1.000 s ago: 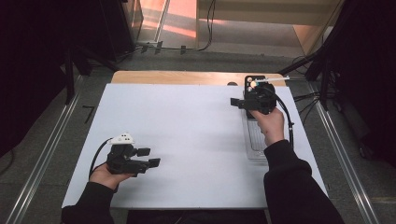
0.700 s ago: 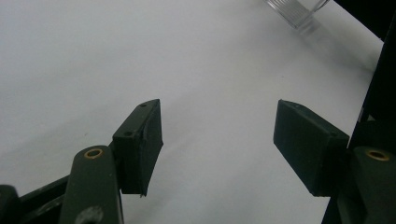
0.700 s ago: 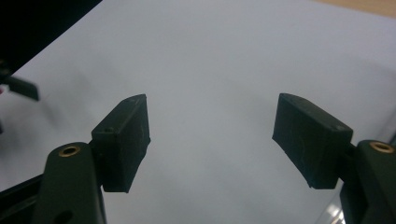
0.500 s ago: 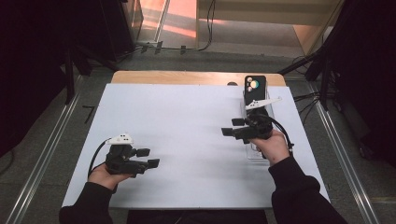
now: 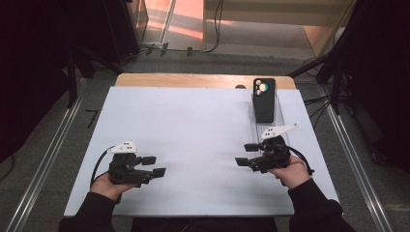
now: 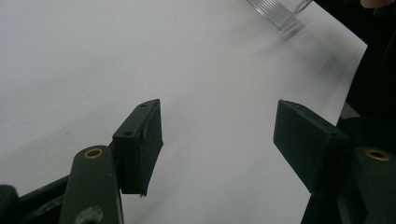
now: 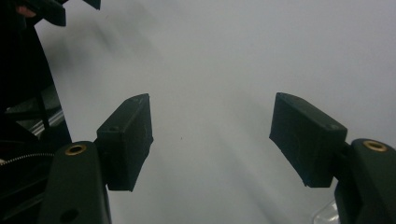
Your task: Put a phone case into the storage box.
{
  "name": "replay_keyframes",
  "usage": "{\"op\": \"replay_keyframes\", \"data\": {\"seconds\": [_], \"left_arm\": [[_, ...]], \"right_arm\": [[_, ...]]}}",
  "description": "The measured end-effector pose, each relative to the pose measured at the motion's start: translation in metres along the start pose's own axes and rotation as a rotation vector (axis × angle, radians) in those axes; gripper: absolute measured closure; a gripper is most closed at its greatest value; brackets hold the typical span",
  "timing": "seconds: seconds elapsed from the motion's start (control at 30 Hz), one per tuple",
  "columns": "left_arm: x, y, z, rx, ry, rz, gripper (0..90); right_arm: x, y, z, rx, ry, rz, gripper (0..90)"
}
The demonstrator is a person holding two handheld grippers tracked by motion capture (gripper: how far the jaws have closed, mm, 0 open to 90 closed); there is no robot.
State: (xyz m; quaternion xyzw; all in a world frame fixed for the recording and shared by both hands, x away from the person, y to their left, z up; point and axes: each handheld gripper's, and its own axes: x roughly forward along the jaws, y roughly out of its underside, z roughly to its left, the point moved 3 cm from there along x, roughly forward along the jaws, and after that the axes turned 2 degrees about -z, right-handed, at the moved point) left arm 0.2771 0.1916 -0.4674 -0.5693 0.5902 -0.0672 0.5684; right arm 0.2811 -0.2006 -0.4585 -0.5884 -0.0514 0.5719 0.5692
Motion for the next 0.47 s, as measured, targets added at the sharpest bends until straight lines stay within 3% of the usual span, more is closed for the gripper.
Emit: {"op": "replay_keyframes", "data": {"seconds": [0.17,0.47], "left_arm": [[-0.002,0.003,-0.003,0.001,0.006,-0.011,32.6],[-0.003,0.007,-0.007,0.004,0.021,-0.018,32.6]], "right_arm": [[-0.003,0.018,0.002,-0.037,-0.012,0.012,27.4],[-0.006,0.036,-0.001,-0.023,-0.026,0.026,26.1]]}}
